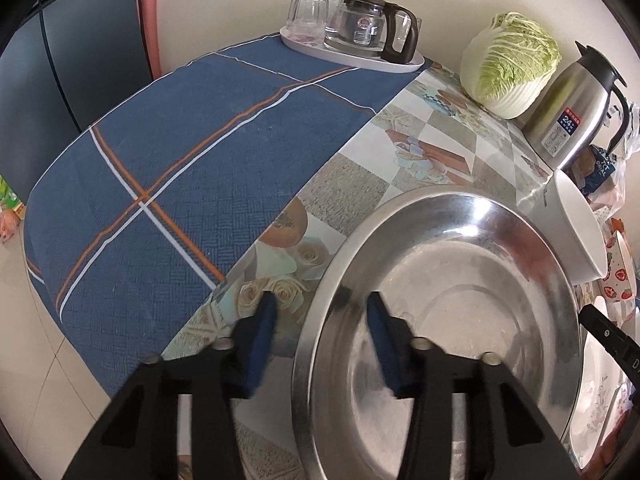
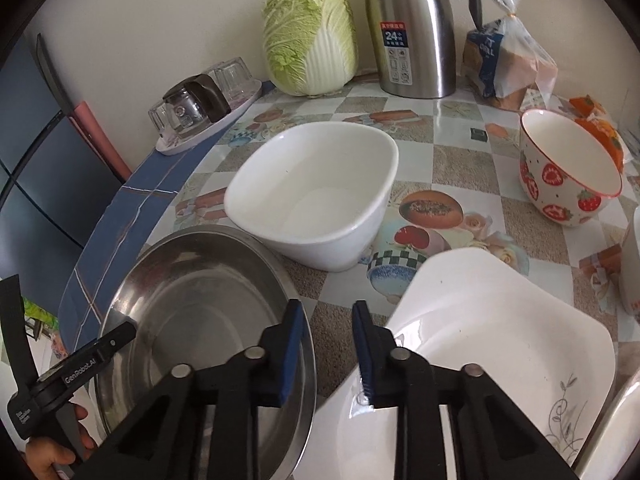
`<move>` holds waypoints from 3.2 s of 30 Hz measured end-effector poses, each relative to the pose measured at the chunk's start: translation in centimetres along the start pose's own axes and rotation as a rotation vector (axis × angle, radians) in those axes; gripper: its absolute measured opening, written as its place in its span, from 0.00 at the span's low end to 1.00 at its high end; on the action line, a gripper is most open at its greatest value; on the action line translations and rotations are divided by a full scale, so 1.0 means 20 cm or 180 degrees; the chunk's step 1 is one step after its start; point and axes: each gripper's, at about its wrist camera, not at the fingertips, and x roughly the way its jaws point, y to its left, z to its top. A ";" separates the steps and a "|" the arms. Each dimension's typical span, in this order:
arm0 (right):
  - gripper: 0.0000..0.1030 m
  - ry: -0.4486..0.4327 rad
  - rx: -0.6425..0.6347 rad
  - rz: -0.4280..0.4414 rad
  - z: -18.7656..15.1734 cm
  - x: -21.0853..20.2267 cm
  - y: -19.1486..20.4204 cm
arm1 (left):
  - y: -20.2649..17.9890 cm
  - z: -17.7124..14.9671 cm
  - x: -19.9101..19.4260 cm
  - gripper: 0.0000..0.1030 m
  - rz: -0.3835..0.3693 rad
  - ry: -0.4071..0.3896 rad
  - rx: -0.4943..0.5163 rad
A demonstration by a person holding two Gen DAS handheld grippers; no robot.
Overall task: Organize plates and bowls
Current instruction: 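Close the left gripper on the steel tray rim while the right gripper grips it too, then lift the steel tray off the table with both grippers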
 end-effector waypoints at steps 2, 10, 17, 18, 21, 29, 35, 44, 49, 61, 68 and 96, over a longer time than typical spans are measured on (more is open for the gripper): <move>0.17 -0.0001 -0.0016 0.0037 0.00 0.00 0.00 | -0.01 0.00 0.00 0.33 -0.0039 0.0001 0.0016; 0.08 0.0035 -0.0105 0.0155 -0.01 0.01 0.03 | 0.00 0.02 0.01 0.29 -0.0126 0.0047 -0.0019; 0.08 0.0048 -0.0210 0.0241 -0.03 0.00 0.04 | 0.06 0.00 -0.01 0.28 -0.0180 0.0066 -0.0125; 0.08 0.0060 -0.0205 0.0272 -0.03 0.00 0.04 | 0.06 0.00 -0.01 0.29 -0.0174 0.0068 -0.0137; 0.08 0.0107 -0.0119 0.0423 -0.04 0.01 0.03 | 0.08 0.01 -0.01 0.30 -0.0132 0.0075 -0.0158; 0.08 0.0176 0.0098 0.0724 -0.06 0.03 0.00 | 0.10 0.03 -0.01 0.32 -0.0068 0.0084 -0.0135; 0.08 0.0228 0.0056 0.0764 -0.07 0.03 0.02 | 0.13 0.02 -0.05 0.31 -0.0019 0.0039 -0.0121; 0.08 0.0298 -0.0013 0.0788 -0.08 0.05 0.04 | 0.15 0.01 -0.08 0.32 0.0023 0.0052 -0.0139; 0.12 0.0342 0.0055 0.0877 -0.08 0.06 0.02 | 0.15 0.00 -0.05 0.32 -0.0012 0.0078 -0.0189; 0.08 0.0427 0.0025 0.0882 -0.13 0.09 0.04 | 0.15 0.00 -0.05 0.31 -0.0041 0.0075 -0.0165; 0.08 0.0269 -0.0106 0.0855 -0.09 -0.02 0.07 | 0.14 0.04 -0.19 0.30 -0.0093 -0.0046 -0.0195; 0.09 -0.0696 0.0267 0.0551 0.03 -0.76 -0.46 | -0.67 0.12 -0.74 0.30 -0.0518 -0.0470 0.0336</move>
